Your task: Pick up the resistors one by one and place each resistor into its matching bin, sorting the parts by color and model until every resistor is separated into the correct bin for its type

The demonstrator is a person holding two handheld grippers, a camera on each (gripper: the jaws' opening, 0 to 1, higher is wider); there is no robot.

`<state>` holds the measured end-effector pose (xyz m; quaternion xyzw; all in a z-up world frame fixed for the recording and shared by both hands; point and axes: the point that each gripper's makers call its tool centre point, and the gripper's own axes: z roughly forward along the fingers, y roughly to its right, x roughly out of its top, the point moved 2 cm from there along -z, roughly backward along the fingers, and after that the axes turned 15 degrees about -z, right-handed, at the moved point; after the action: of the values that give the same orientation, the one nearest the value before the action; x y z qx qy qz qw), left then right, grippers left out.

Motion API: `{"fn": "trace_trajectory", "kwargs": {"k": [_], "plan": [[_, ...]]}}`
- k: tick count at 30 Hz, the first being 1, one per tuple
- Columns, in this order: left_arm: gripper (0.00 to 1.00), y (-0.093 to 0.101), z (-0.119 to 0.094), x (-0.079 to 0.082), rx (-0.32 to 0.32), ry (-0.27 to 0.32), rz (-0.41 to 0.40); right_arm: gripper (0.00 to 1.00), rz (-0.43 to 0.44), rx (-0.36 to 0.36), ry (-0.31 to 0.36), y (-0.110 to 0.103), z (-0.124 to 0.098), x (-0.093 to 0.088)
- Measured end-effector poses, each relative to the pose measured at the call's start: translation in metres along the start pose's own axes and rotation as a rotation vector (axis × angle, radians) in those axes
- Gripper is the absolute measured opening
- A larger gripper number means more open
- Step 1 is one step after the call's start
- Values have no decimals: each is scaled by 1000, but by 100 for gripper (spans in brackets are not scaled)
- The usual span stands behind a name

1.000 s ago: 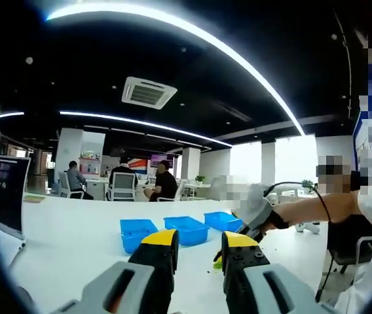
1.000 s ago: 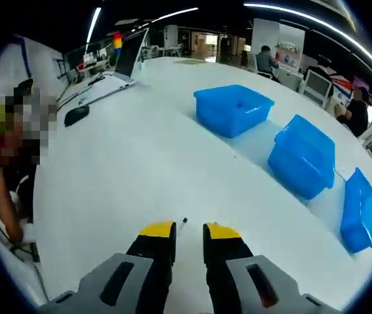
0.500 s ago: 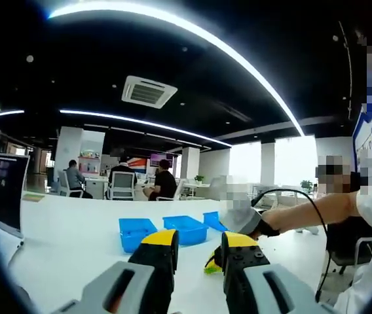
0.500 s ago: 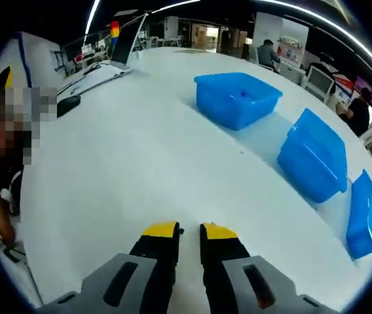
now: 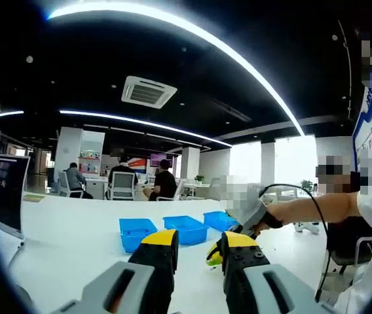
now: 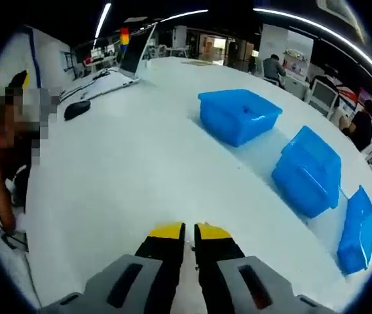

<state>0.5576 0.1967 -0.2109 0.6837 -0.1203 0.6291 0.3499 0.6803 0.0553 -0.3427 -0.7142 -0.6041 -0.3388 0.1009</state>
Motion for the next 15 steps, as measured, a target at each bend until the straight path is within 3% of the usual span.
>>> {"fn": "trace_trajectory", "kwargs": {"k": [2, 8, 13, 15], "plan": [[28, 1, 1, -1, -2, -2, 0, 24, -60, 83, -47, -7, -7, -8], [28, 2, 2, -2, -4, -6, 2, 22, -376, 150, -138, -1, -6, -19], [28, 0, 2, -2, 1, -10, 4, 20, -442, 237, -234, -5, 8, -27], [28, -1, 2, -2, 3, -9, 3, 19, -428, 239, -223, -3, 11, -22]]}}
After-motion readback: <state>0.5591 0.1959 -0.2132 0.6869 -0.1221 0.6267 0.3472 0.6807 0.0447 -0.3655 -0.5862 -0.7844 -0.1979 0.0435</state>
